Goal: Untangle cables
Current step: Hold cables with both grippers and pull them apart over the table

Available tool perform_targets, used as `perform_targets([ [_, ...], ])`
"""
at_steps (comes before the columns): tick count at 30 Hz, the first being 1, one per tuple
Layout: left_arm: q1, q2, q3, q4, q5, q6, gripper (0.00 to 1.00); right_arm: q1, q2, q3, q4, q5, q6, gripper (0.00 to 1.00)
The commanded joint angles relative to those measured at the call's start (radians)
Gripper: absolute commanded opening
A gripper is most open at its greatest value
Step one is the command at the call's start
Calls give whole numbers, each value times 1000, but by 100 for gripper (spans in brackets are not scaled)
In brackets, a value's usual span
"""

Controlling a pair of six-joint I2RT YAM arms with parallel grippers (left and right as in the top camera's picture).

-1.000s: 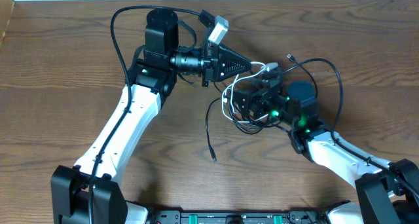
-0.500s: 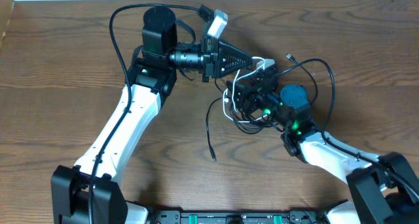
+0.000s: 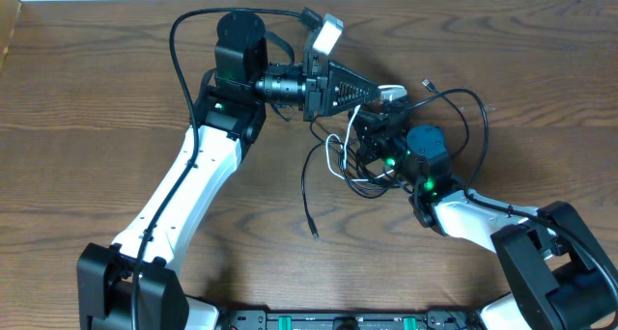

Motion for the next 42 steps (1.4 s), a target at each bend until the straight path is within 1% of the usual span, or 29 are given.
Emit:
perform_targets([
  [1,2,1,13,5,19,25,8,-8,-10,2,1,30,-2,1],
  [4,2,1,13,5,19,28,8,-27,-36,2,1,-19,-2,1],
  [5,2,1,13,5,16,28,8,-35,-50,2,0,-61,-1,3],
  [7,3,1,13,5,10,29,8,-47,-67,2,-6,-137,-2,26],
  [8,5,1,13,5,-2,28,8,-53,-72,2,-19,-170,-2,42],
  [9,10,1,13,5,-18,28,8,-58,-75,2,-43,-179,-2,49],
  [11,26,1,13,5,-55,28,8,-68,-75,2,-122,-166,-3,56],
  [14,59,1,13,-3,-106,27,8,-91,-75,2,-247,-163,-2,61],
  [18,88,1,13,-77,-173,27,8,-123,-75,2,-356,-216,-2,67],
  [21,85,1,13,-156,-223,27,8,-147,-75,2,-375,-224,-2,68],
  [24,62,1,13,-205,-236,27,8,-180,-76,2,-368,-224,-2,71],
  [26,38,1,13,-209,-236,28,8,-202,-76,2,-367,-224,-2,79],
  [29,-5,1,13,-210,-236,34,9,-253,-83,2,-367,-224,-2,82],
  [30,-20,1,13,-216,-235,42,9,-274,-90,2,-367,-224,-2,85],
  [31,-33,1,13,-224,-235,57,9,-294,-95,2,-368,-224,-3,91],
  [32,-51,1,13,-240,-236,82,9,-320,-103,2,-373,-224,-2,99],
  [33,-69,1,13,-264,-236,117,9,-353,-113,2,-380,-224,-3,99],
  [35,-108,1,13,-325,-252,183,13,-402,-126,2,-399,-224,-3,99],
  [37,-149,1,13,-403,-328,218,14,-463,-136,2,-421,-224,-2,99],
  [38,-172,1,13,-448,-391,224,14,-492,-140,2,-432,-225,4,99],
  [40,-212,1,13,-530,-542,232,17,-537,-144,2,-461,-227,31,99],
  [41,-235,1,13,-575,-660,234,17,-556,-145,2,-478,-233,44,99],
  [42,-253,1,13,-611,-756,234,26,-573,-145,2,-496,-250,51,99],
])
